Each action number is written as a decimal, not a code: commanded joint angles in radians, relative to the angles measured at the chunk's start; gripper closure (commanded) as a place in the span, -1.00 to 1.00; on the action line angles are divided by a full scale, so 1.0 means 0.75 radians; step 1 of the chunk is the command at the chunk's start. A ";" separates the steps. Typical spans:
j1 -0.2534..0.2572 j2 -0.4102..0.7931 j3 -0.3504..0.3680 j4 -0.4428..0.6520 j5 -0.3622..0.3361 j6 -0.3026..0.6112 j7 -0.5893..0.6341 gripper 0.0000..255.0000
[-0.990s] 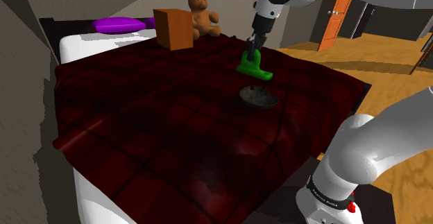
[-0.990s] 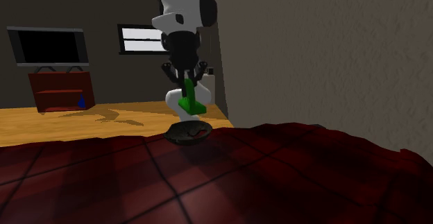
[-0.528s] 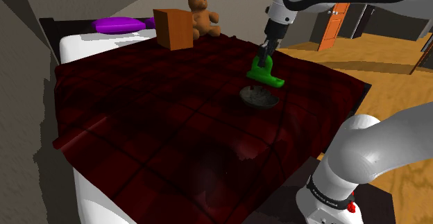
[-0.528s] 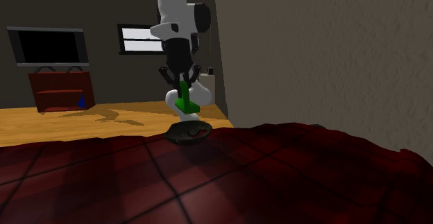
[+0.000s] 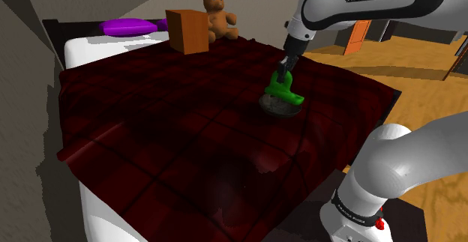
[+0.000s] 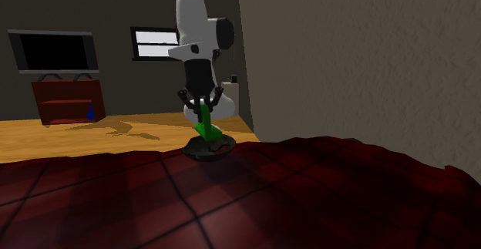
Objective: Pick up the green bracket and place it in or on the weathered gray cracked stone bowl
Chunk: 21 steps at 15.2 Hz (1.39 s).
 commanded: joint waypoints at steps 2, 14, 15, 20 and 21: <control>-0.002 -0.003 -0.004 -0.054 -0.003 0.053 -0.001 1.00; -0.004 -0.001 -0.008 -0.094 -0.006 0.094 -0.003 -1.00; -0.004 -0.001 -0.008 -0.094 -0.006 0.094 -0.003 -1.00; -0.005 -0.023 -0.001 -0.020 -0.004 -0.001 -0.002 -1.00; -0.005 -0.030 0.002 0.019 -0.003 -0.048 -0.002 -1.00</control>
